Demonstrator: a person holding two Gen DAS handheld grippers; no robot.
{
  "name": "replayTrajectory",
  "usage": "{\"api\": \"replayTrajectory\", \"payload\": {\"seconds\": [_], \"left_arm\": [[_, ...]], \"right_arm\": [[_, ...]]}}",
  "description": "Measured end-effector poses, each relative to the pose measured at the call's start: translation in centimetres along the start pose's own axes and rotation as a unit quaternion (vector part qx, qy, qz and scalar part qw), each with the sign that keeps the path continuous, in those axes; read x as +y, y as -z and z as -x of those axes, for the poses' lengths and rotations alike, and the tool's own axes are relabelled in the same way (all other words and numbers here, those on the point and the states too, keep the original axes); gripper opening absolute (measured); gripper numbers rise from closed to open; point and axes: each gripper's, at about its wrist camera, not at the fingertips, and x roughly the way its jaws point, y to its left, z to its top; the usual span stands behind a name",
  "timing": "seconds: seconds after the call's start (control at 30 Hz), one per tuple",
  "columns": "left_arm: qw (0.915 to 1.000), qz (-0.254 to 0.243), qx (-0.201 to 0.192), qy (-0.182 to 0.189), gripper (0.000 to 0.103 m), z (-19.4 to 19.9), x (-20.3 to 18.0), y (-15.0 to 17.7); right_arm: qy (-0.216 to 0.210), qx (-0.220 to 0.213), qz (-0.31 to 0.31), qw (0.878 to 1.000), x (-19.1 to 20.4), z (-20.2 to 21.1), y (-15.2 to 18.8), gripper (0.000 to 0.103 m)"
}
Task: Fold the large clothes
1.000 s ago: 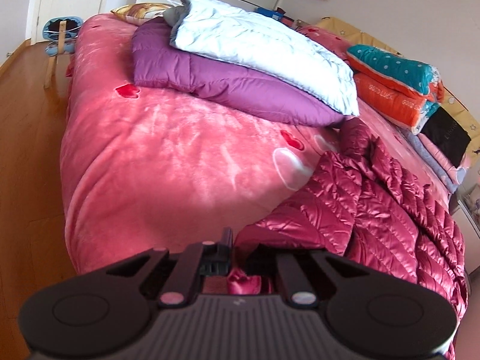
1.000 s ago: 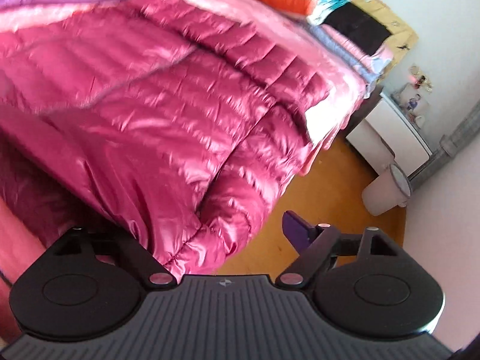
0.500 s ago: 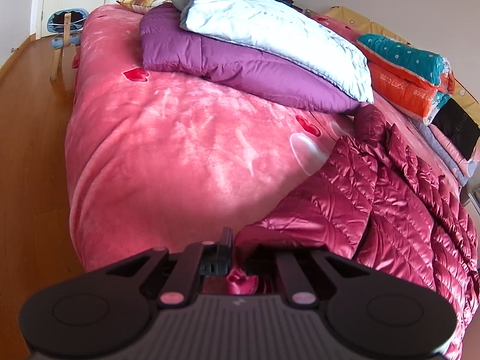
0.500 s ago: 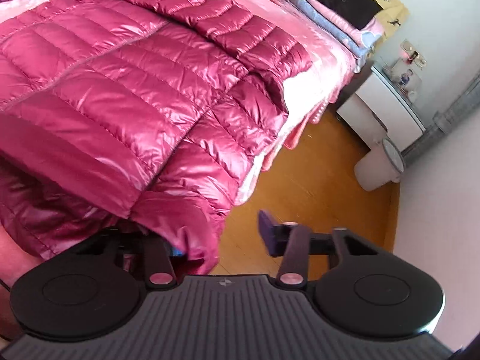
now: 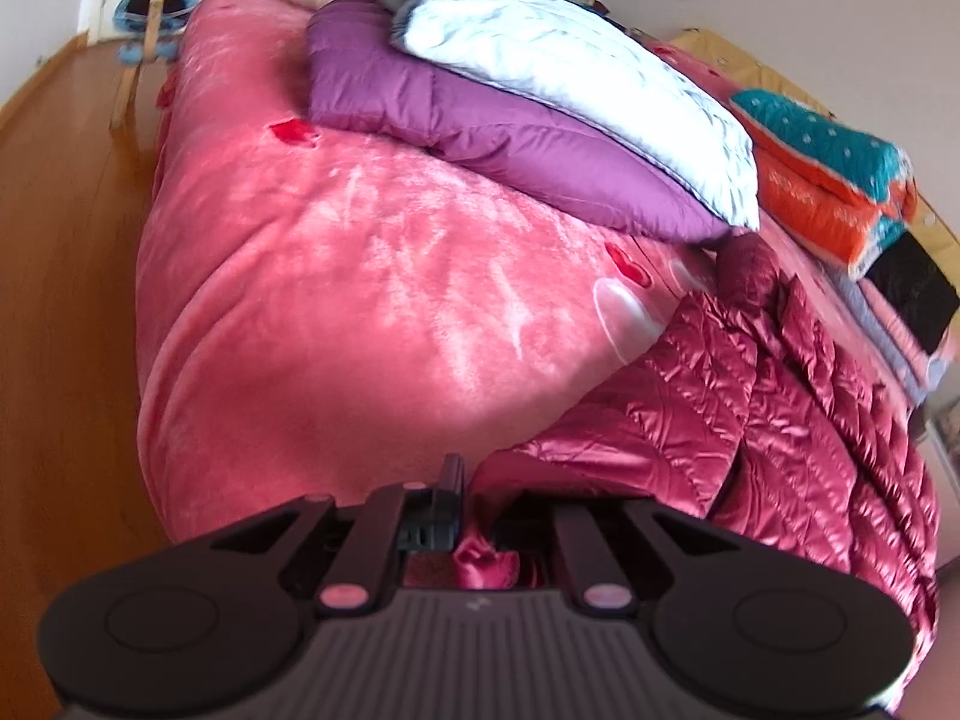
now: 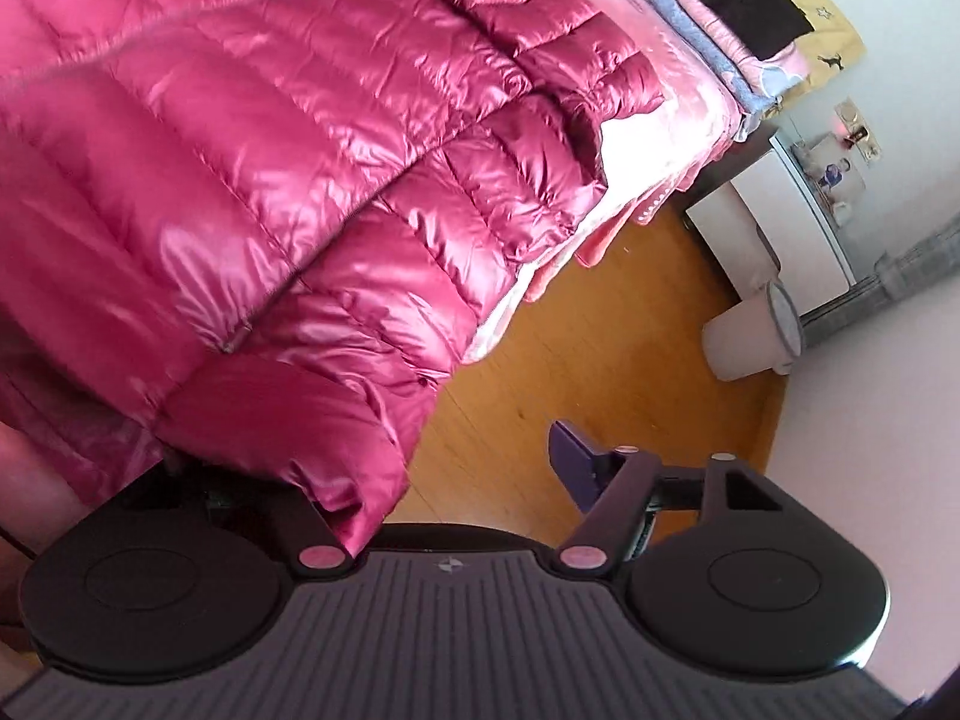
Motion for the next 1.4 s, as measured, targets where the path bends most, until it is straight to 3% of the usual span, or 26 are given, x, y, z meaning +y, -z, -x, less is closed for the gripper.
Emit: {"api": "replayTrajectory", "payload": {"seconds": [0.1, 0.13, 0.23, 0.5, 0.87, 1.13, 1.4], "left_arm": [[0.9999, -0.011, 0.001, -0.005, 0.007, -0.1, -0.3, 0.3], [0.9999, -0.013, 0.003, -0.005, 0.007, -0.1, -0.3, 0.4], [0.9999, -0.014, 0.007, 0.002, 0.006, 0.0, -0.2, 0.3], [0.9989, -0.024, -0.011, 0.039, 0.005, 2.7, -1.5, -1.5], [0.988, -0.114, -0.075, 0.073, 0.005, 5.3, -10.5, -7.9], [0.9735, -0.178, -0.124, 0.072, 0.005, 2.9, -19.2, -13.6], [0.9634, -0.219, -0.15, 0.04, 0.005, -4.7, -27.2, -16.9]], "right_arm": [[-0.012, -0.012, -0.013, 1.0, -0.6, -0.3, -0.1, 0.05], [-0.012, -0.026, -0.017, 0.999, -1.0, -0.2, 0.1, 0.034], [-0.007, -0.069, -0.032, 0.997, -1.9, 1.1, 0.6, 0.013], [0.034, -0.186, -0.074, 0.979, -4.8, 5.3, 1.8, 0.009], [0.108, -0.277, -0.117, 0.948, -9.1, 6.0, -2.0, 0.008], [0.13, -0.315, -0.202, 0.918, -14.8, 3.2, -7.6, 0.008], [0.137, -0.325, -0.294, 0.889, -18.6, -3.2, -13.0, 0.008]]}}
